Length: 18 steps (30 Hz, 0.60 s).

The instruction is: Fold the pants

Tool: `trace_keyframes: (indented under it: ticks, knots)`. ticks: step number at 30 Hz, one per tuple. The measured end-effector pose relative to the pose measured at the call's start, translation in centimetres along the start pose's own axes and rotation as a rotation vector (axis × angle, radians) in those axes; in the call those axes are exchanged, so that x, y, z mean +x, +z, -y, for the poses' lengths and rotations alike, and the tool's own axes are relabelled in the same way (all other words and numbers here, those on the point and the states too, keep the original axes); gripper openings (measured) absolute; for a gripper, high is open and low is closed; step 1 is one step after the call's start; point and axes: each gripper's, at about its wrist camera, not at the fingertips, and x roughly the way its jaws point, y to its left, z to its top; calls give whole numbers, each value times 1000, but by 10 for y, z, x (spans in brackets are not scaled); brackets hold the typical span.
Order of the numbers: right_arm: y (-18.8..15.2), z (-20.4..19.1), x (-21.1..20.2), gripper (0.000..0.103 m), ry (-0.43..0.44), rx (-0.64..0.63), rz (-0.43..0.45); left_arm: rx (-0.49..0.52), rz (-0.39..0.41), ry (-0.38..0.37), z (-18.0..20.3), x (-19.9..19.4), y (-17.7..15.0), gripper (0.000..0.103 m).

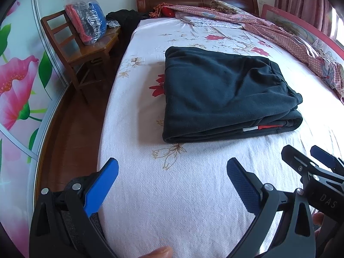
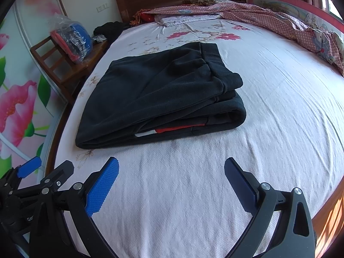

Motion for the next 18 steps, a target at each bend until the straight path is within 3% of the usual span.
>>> trace_keyframes:
  ticks: [18]
  knots:
    - [-2, 1, 1, 98, -2, 3, -8, -38, 70, 68, -5, -2, -3, 101]
